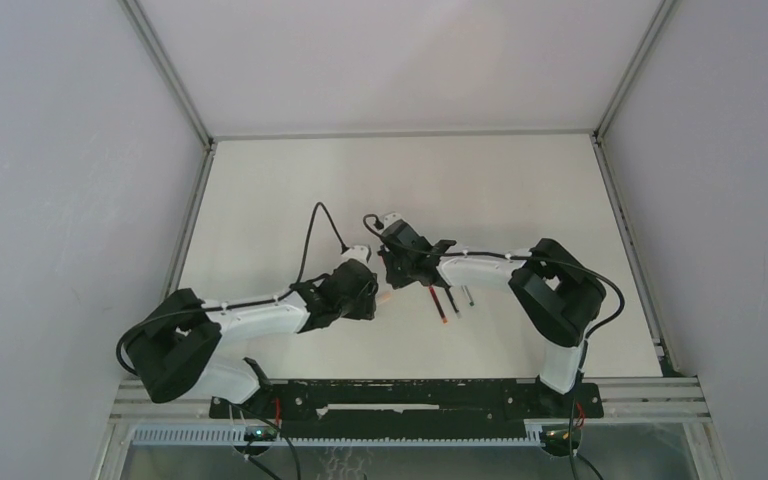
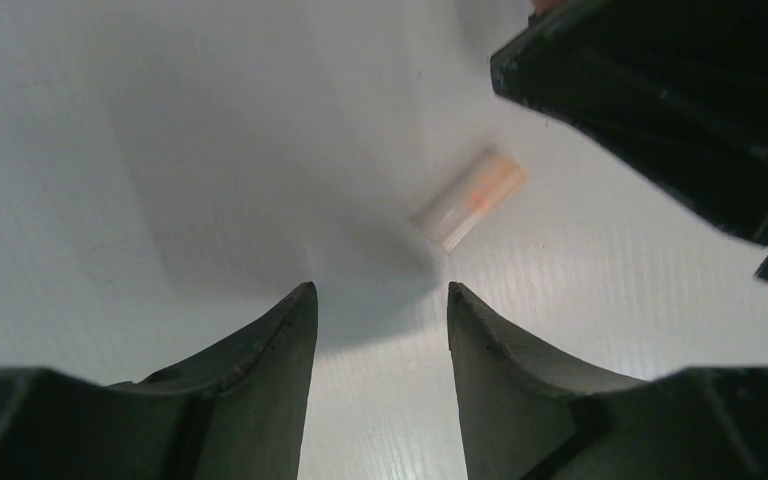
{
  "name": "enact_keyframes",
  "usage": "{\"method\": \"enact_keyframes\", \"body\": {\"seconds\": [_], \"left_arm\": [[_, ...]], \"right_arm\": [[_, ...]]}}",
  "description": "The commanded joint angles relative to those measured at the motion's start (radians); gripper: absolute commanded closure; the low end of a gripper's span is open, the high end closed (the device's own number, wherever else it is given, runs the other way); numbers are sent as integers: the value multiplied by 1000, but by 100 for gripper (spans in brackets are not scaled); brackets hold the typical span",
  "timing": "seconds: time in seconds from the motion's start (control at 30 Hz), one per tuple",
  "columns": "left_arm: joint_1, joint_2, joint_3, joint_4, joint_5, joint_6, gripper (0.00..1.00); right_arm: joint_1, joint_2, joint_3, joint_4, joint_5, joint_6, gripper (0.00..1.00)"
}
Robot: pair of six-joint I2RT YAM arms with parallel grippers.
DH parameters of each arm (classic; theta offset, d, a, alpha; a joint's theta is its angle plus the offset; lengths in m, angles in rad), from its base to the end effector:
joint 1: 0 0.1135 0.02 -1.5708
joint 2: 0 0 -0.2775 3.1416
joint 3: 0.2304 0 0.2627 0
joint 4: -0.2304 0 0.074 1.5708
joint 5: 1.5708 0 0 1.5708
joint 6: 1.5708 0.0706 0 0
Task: Insert the pens into the pen caps
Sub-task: Move the pen cap to the center of the board.
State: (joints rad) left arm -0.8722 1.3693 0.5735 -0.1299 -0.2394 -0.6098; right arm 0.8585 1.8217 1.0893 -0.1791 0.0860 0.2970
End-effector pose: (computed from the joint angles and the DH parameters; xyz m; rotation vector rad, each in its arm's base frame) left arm 0.1878 -0.1975 0.1307 0.2264 2.4806 -0.3407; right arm 0.2710 0.3045 0.1418 -0.6620 2.4295 0.3797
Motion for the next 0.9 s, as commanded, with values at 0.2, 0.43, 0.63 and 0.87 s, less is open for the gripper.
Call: {"method": "enact_keyframes", "body": {"seconds": [0.2,0.43,0.63,0.87], "left_arm": [[-5,77,81,12,-58,-56,45],[-5,95,78,6,-70,-61,45],[-6,116,92,-12,-93,-66,45],[-5,136,112,-25,-110,-67,45]], "right_arm": [[33,29,35,3,-8,56,100],[34,36,35,-24,-9,60,100],[37,19,16,-45,-12,64,100],[43,-22,-40,-34,-31,84,100]]}}
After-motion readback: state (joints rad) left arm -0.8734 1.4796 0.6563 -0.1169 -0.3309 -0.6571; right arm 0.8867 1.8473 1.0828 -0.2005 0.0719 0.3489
